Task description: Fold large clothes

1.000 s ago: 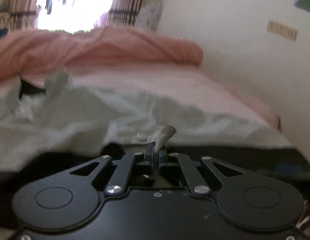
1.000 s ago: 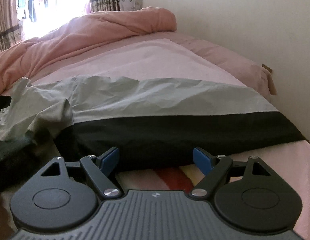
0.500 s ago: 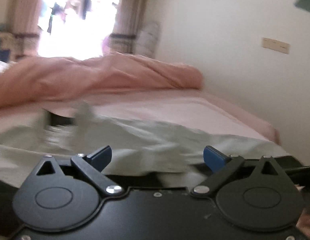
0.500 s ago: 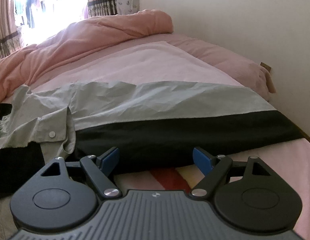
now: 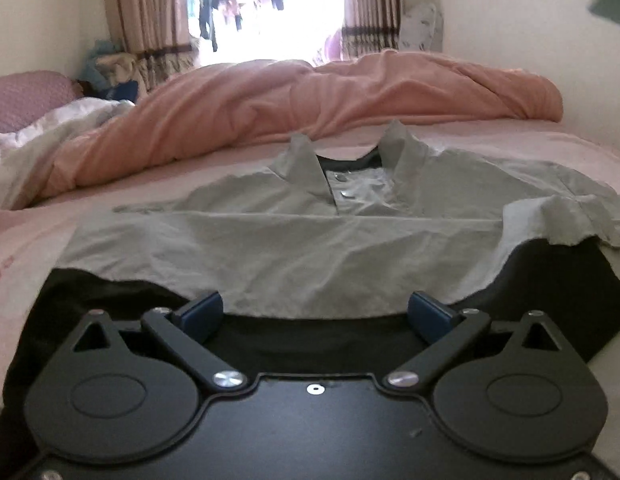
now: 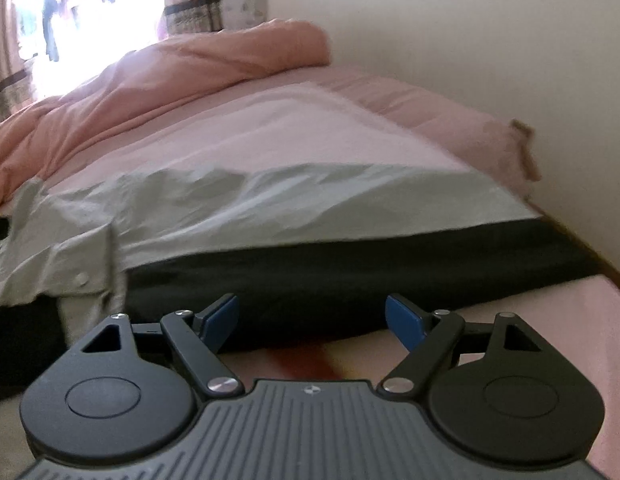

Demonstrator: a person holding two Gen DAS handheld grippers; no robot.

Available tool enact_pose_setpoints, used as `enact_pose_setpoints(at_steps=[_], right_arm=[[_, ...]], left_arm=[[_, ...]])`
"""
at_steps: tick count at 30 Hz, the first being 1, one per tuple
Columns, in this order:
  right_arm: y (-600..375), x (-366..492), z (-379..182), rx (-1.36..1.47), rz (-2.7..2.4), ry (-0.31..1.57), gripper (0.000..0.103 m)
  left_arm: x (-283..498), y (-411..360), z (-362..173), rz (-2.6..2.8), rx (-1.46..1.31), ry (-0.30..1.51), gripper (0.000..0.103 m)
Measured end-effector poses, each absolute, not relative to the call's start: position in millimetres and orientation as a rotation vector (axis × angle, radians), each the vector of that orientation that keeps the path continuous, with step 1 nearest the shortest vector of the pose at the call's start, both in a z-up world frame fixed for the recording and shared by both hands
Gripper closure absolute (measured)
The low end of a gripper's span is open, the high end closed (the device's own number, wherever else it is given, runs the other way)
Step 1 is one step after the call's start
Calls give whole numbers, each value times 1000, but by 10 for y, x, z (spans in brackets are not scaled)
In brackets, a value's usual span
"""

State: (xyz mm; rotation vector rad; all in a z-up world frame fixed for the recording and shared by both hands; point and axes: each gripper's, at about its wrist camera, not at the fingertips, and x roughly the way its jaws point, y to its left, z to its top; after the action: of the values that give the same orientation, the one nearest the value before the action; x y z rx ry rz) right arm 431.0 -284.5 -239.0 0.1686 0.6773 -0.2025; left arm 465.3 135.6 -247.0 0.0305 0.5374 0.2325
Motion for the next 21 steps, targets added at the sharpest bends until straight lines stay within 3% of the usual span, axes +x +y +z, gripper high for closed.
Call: enact_pose_setpoints(at_steps=[3, 8, 11, 15, 17, 18, 21], right_arm=[[-3294, 4189, -2343, 265, -290, 622, 6], [-4259, 4080, -2656, 705, -372, 653, 8], [-4638, 4055, -2810, 970, -396, 523, 7], [-4786, 4183, -2885, 1023, -408, 455, 10], [-4761, 4278, -2902, 959, -458, 453, 61], [-4737, 4355, -2921, 901, -487, 489, 98], [-4679, 4354, -2880, 823, -459, 446, 99]], left_arm=[[4682, 1361, -2491, 239, 24, 530, 1], [4644, 1545, -2501, 241, -50, 521, 0], [4672, 1572, -2558, 238, -59, 524, 0], [4671, 1554, -2561, 231, -45, 526, 0], [4685, 1568, -2579, 226, -50, 527, 0], [4673, 1586, -2580, 224, -52, 527, 0], [4693, 1594, -2594, 219, -52, 528, 0]])
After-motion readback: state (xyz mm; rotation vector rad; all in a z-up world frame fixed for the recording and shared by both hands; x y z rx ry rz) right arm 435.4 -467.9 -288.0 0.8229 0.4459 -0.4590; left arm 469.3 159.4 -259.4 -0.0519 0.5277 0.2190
